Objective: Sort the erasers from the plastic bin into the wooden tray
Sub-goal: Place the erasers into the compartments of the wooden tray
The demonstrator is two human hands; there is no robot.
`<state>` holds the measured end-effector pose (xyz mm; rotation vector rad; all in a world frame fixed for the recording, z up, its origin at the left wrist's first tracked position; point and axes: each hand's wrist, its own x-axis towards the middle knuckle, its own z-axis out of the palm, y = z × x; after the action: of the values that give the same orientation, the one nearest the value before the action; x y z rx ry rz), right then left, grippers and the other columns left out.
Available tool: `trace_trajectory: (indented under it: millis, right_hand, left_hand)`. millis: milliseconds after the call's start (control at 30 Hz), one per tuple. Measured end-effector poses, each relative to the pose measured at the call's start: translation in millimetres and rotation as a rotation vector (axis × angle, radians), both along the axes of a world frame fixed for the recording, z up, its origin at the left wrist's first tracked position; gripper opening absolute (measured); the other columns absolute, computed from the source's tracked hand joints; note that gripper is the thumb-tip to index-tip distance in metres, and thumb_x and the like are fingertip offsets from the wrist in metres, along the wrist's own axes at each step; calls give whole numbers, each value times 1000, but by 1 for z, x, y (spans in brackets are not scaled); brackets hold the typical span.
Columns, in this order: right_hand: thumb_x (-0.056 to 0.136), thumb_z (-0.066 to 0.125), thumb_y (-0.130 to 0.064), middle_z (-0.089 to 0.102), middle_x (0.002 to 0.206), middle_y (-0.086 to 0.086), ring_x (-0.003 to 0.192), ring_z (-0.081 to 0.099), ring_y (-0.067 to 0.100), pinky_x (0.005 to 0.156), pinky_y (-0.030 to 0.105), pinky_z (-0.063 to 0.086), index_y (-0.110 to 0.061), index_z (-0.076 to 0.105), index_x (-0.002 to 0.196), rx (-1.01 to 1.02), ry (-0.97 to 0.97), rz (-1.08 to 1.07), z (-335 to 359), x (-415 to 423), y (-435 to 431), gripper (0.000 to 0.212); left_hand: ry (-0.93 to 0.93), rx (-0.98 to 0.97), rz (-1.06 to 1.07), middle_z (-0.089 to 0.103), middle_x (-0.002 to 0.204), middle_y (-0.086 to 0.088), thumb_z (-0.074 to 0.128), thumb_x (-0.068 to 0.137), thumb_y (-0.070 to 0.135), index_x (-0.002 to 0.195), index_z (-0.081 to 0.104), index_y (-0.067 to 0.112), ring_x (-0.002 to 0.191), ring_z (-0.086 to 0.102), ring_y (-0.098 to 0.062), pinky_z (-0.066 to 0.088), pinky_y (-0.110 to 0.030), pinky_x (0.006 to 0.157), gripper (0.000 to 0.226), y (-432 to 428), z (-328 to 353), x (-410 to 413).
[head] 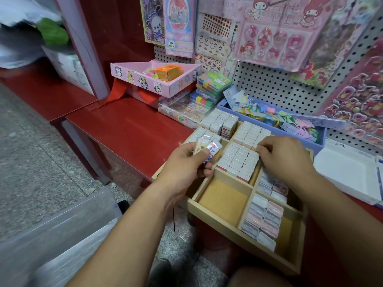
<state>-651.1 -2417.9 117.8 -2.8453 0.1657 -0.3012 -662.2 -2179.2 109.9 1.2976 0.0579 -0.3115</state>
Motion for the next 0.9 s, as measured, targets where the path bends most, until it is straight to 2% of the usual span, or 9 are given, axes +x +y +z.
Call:
trace_trajectory:
  millis: [67,200,267,367,467,567,633,767,900]
  right_hand:
    - [97,57,-24,74,89,-3,101,60,29,77,41,54,-24,76,97,18,-5,2,2,-1,-1,19]
    - [97,60,-30,66,82,-9,86,60,19,70,32,45,-24,73,94,115,-154,9,14,-5,15,15]
    - [96,62,-36,66,84,-13,82,59,11,70,30,44,-28,72,90,271,-148,67,22,-9,35,15]
    - [90,72,-39,68,82,-12,73,60,4,70,25,46,-31,74,89,577,-45,169,23,-9,62,8]
    - [90,76,-29,70,80,-6,69,61,6,70,27,50,-25,74,90,700,26,205,20,-6,74,4]
    - [91,76,-22,73,80,-2,70,65,7,64,20,52,-22,74,92,814,79,215,23,-3,73,2]
    - [91,75,-20,74,81,-1,69,66,5,60,16,49,-21,74,93,866,72,186,23,3,69,2]
    - [92,75,-22,71,87,3,77,65,15,73,30,54,-20,73,93,734,-128,6,20,33,51,3]
    - [90,77,-23,67,88,0,80,62,16,75,26,45,-14,73,104,426,-118,17,15,60,43,16]
  left_hand:
    - [1,-20,-5,62,85,-12,56,102,6,112,65,-2,65,60,-12,60,-25,65,15,0,-2,1]
    - [4,-47,-14,66,84,-9,58,101,5,116,64,-5,72,65,-15,63,-27,73,19,-1,-1,0]
    - [-5,-33,-27,67,89,-11,59,101,6,117,64,-6,74,66,-16,62,-27,74,21,0,0,0]
    - [-36,7,-75,65,90,-13,60,100,8,119,63,-7,70,65,-14,60,-25,67,24,0,1,-1]
    - [-91,69,-75,60,72,-3,62,99,12,115,65,-6,58,54,-9,47,-20,52,24,3,0,-2]
    - [-164,220,-29,53,55,11,66,98,19,98,72,6,50,43,-4,34,-19,49,14,8,0,-1]
    - [-152,266,16,51,55,6,65,99,23,87,71,12,49,42,-8,34,-24,51,17,10,0,1]
    - [-121,302,116,58,64,0,61,96,22,88,72,12,56,51,-16,43,-35,64,17,14,-5,8]
    - [-116,293,156,61,70,0,57,101,11,92,74,16,62,56,-12,52,-31,64,20,14,-6,9]
